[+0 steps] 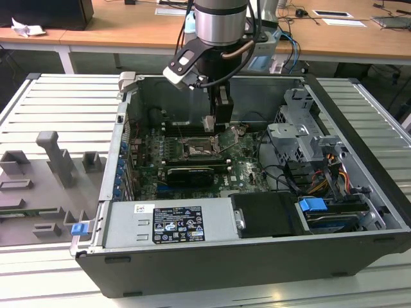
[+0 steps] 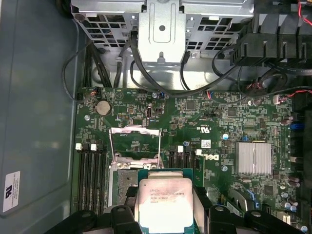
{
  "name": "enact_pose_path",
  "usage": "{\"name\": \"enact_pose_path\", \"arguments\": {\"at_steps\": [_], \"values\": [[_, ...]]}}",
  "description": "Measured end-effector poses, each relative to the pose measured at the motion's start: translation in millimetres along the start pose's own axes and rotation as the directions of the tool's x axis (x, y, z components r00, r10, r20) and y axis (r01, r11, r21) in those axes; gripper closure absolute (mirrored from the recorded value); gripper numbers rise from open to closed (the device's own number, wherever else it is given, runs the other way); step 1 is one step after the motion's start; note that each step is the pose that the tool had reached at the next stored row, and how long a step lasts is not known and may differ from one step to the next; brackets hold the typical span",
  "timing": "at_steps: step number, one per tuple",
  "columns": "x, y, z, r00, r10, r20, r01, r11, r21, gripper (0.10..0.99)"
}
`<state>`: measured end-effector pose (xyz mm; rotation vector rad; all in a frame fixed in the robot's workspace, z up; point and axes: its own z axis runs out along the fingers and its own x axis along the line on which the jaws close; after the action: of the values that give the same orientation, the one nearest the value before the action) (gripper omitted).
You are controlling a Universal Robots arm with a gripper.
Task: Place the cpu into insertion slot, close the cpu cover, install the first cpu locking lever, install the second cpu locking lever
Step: 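Place the cpu into insertion slot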
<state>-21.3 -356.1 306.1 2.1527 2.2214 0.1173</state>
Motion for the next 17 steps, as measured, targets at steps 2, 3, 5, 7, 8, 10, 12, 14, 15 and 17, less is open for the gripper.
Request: {"name": "enact_pose_path", "arguments": {"at_steps": [2, 3, 5, 7, 8, 10, 12, 14, 15, 17], "values": [[0.0, -0.1, 0.5, 1.0000, 0.000, 0.0000, 0.000, 1.0000, 0.000, 0.557], [0.0, -0.1, 0.7, 1.0000, 0.000, 0.0000, 0.000, 1.0000, 0.000, 0.557], [0.0, -0.1, 1.0, 1.0000, 0.000, 0.0000, 0.000, 1.0000, 0.000, 0.557], [0.0, -0.1, 1.6, 1.0000, 0.000, 0.0000, 0.000, 1.0000, 0.000, 0.557], [0.0, -0.2, 1.8, 1.0000, 0.000, 0.0000, 0.000, 1.0000, 0.000, 0.557], [0.0, -0.2, 2.6, 1.0000, 0.000, -0.0001, 0.000, 1.0000, 0.000, 0.557], [-0.1, -0.3, 3.1, 1.0000, 0.000, 0.0001, 0.000, 1.0000, 0.000, 0.557], [-0.1, -0.3, 3.5, 1.0000, 0.000, 0.0000, 0.000, 1.0000, 0.000, 0.557], [-0.1, -0.3, 3.7, 1.0000, 0.000, 0.0000, 0.000, 1.0000, 0.000, 0.557], [-0.1, -0.4, 4.0, 1.0000, 0.000, 0.0000, 0.000, 1.0000, 0.000, 0.557]]}}
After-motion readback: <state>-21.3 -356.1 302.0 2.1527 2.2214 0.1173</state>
